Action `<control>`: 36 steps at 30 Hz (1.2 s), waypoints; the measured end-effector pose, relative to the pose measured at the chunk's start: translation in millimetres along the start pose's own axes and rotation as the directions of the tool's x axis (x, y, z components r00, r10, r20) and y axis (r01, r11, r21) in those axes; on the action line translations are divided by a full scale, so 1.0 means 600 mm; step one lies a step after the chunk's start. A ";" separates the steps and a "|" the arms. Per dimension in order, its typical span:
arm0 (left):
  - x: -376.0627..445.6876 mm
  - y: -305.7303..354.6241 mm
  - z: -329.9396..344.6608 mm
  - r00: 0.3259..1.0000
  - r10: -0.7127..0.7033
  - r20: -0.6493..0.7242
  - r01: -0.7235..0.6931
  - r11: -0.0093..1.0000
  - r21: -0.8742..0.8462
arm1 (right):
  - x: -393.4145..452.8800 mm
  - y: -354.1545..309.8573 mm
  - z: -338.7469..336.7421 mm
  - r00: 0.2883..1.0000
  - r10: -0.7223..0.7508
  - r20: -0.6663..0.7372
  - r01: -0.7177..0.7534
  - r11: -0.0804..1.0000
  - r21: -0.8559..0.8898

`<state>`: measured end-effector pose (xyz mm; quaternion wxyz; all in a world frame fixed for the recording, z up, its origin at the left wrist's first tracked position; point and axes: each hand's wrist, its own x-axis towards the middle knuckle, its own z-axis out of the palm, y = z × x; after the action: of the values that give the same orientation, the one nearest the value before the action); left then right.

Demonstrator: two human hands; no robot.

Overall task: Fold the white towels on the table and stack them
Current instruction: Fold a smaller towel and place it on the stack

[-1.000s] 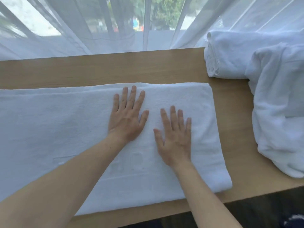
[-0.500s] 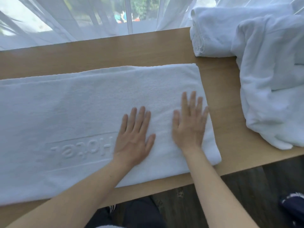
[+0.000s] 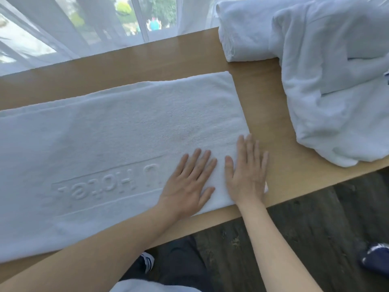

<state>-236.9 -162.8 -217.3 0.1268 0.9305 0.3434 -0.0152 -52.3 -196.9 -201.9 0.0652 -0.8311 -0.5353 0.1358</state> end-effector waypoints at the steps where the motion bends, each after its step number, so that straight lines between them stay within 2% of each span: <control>1: 0.017 0.007 0.000 1.000 0.030 0.002 -0.030 1.000 -0.002 | -0.014 0.000 0.005 0.996 -0.084 0.014 0.084 0.996 -0.023; 2: 0.039 0.009 -0.003 0.999 0.040 0.006 -0.040 0.999 -0.004 | -0.020 0.007 0.009 0.994 -0.111 0.022 0.112 0.993 -0.037; 3: 0.063 0.006 -0.008 0.999 0.041 0.016 -0.041 0.999 -0.005 | -0.021 0.019 0.009 0.997 -0.073 0.018 0.074 0.997 -0.034; 6: 0.143 -0.017 -0.030 0.999 0.006 0.040 -0.007 1.000 0.009 | -0.016 0.060 0.002 0.990 0.141 -0.023 -0.141 0.990 0.031; 8: 0.199 -0.036 -0.047 0.997 -0.054 0.048 0.053 0.998 0.019 | -0.015 0.073 -0.005 0.980 0.197 -0.026 -0.196 0.979 0.051; 12: 0.282 -0.046 -0.069 0.980 -0.190 0.066 0.193 0.980 -0.045 | -0.035 0.056 -0.016 0.943 0.266 -0.201 -0.235 0.958 0.167; 14: 0.301 -0.039 -0.076 0.969 -0.245 0.038 0.247 0.964 -0.100 | -0.040 0.040 -0.018 0.922 0.355 -0.158 -0.311 0.918 0.244; 17: 0.313 -0.031 -0.085 0.953 -0.293 -0.080 0.277 0.947 -0.164 | -0.032 0.027 -0.025 0.908 0.420 0.012 -0.388 0.827 0.407; 19: 0.320 -0.033 -0.096 0.932 -0.340 -0.125 0.280 0.896 -0.344 | -0.026 0.023 -0.034 0.918 0.392 0.064 -0.363 0.760 0.539; 21: 0.328 -0.039 -0.111 0.897 -0.433 -0.088 0.315 0.766 -0.560 | -0.022 0.016 -0.048 0.931 0.342 0.128 -0.327 0.626 0.707; 23: 0.335 -0.048 -0.124 0.859 -0.511 -0.029 0.378 0.672 -0.637 | -0.019 0.002 -0.063 0.947 0.250 0.199 -0.301 0.487 0.820; 24: 0.338 -0.052 -0.130 0.834 -0.551 0.022 0.417 0.605 -0.678 | -0.017 -0.009 -0.069 0.959 0.194 0.206 -0.275 0.472 0.838; 27: 0.346 -0.071 -0.156 0.758 -0.594 0.271 0.516 0.291 -0.806 | -0.008 -0.057 -0.084 0.987 0.001 0.161 -0.139 0.514 0.847; 28: 0.346 -0.080 -0.166 0.754 -0.570 0.326 0.533 0.241 -0.811 | -0.005 -0.078 -0.089 0.984 -0.062 0.167 -0.111 0.522 0.846; 31: 0.338 -0.112 -0.194 0.788 -0.495 0.367 0.523 0.223 -0.823 | 0.000 -0.142 -0.092 0.948 -0.231 0.218 -0.039 0.596 0.802; 33: 0.323 -0.136 -0.208 0.782 -0.551 0.292 0.496 0.265 -0.827 | -0.001 -0.182 -0.088 0.921 -0.325 0.217 0.051 0.651 0.757; 36: 0.278 -0.191 -0.231 0.731 -0.661 0.169 0.482 0.325 -0.814 | -0.006 -0.240 -0.082 0.875 -0.444 0.194 0.193 0.686 0.701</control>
<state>-191.3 61.2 -128.2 0.4928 0.5735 0.6257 0.1915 -165.2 -138.2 -118.0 0.2826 -0.6071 -0.5925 0.4477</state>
